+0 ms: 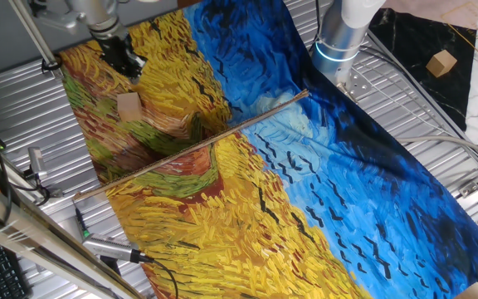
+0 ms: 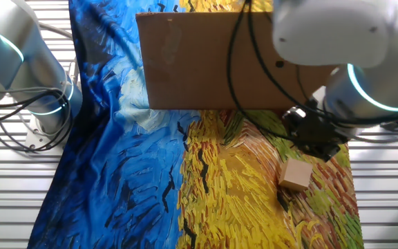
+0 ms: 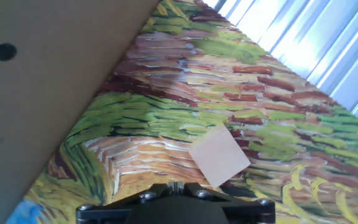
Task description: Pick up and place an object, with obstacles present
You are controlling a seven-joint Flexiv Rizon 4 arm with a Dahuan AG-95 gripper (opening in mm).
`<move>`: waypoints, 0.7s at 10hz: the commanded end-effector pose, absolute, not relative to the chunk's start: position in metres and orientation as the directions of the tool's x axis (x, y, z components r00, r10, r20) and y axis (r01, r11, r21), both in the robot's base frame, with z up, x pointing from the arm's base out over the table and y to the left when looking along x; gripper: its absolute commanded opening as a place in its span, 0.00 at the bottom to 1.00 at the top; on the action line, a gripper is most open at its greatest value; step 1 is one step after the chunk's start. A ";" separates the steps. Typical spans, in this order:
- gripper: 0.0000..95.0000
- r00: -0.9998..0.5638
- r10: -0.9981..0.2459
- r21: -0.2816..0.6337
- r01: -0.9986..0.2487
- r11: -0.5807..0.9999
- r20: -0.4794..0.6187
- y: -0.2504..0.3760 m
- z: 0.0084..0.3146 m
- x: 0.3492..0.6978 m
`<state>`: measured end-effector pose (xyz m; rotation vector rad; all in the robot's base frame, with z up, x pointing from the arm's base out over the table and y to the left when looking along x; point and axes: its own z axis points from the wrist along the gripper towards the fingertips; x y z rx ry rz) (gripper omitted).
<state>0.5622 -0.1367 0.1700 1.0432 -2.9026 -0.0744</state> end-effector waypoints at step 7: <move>0.00 -0.803 -0.596 0.014 -0.596 0.803 -0.001 -0.137 0.169 0.564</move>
